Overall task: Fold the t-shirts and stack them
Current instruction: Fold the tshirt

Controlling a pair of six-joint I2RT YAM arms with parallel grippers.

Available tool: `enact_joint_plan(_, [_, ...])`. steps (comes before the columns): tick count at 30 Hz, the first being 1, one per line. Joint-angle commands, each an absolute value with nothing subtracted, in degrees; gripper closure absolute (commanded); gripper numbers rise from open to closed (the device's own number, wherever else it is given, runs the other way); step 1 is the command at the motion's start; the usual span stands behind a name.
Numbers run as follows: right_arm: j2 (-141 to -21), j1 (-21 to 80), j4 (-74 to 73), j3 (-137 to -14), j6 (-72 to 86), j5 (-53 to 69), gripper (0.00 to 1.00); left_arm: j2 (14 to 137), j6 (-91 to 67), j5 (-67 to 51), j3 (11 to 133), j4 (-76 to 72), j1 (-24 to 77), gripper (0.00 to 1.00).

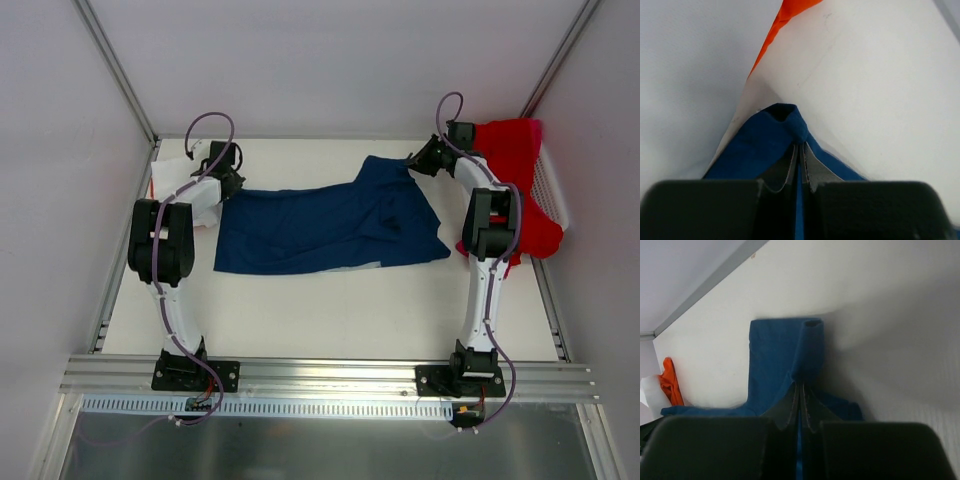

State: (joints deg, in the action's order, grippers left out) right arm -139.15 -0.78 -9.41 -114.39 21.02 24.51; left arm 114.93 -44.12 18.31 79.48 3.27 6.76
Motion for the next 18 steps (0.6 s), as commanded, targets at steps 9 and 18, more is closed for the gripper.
enact_joint_plan(9, [-115.9, -0.5, -5.5, -99.2, 22.2, 27.7, 1.00, 101.6, -43.9, 13.2, 71.4, 2.8, 6.8, 1.00])
enact_joint_plan(18, [-103.5, -0.2, -6.7, -87.8, 20.2, 27.4, 1.00, 97.9, -43.7, 9.2, 67.2, 2.8, 6.8, 1.00])
